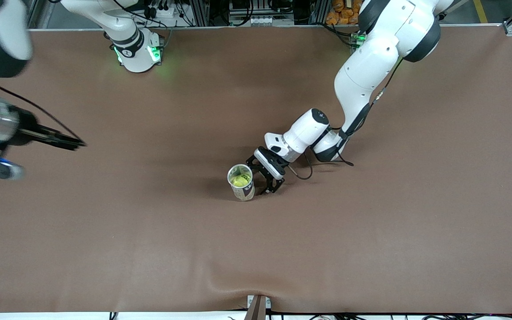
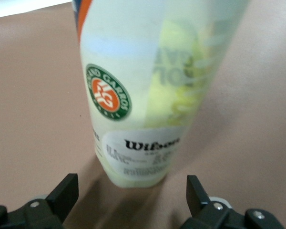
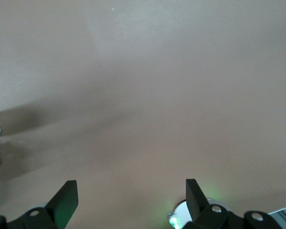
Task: Insert tennis ball vertically with right arm
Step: 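Set the upright tube on the table and open the left gripper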
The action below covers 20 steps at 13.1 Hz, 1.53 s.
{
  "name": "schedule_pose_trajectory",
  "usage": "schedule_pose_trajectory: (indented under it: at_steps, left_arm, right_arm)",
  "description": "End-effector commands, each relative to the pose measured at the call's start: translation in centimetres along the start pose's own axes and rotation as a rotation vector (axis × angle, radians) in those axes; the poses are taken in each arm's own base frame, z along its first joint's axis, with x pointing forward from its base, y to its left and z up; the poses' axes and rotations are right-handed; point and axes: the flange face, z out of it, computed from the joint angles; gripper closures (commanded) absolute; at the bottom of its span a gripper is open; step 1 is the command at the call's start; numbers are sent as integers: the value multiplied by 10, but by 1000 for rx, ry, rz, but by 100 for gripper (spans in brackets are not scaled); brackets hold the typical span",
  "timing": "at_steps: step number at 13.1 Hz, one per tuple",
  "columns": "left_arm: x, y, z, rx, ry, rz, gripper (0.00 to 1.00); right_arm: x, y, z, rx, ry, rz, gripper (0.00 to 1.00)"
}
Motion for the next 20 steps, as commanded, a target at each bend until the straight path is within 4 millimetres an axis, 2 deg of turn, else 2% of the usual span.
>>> schedule_pose_trajectory:
  at_steps: [1,4,5,6,8,10,11,13,16,20]
  left_arm:
    - [3,9,-28,-16,-24,-49,0]
    - [8,17,-45,-20,-35,-92,0]
    - [13,21,-50,-23,-32,-104,0]
    - [15,24,-53,-26,-32,-112,0]
    - [22,29,-62,-26,-31,-139,0]
    - [36,38,-85,-9,-80,-162,0]
    - [48,41,-98,14,-124,-169,0]
    - [72,54,-113,41,-188,-174,0]
    - [93,56,-132,92,-233,-227,0]
    - [123,55,-162,176,-298,-276,0]
  right_arm:
    - [-1,80,-7,48,-7,-48,0]
    - [10,147,-7,77,-5,-110,0]
    - [12,161,-7,83,-3,-110,0]
    - [13,165,-7,84,-2,-106,0]
    - [14,161,-7,83,7,-112,0]
    - [17,159,-9,85,36,-115,0]
    - [11,148,-6,84,61,-133,0]
    - [3,114,-3,60,101,-195,0]
    - [-8,81,-6,56,192,-248,0]
    - [-33,92,-3,91,365,-259,0]
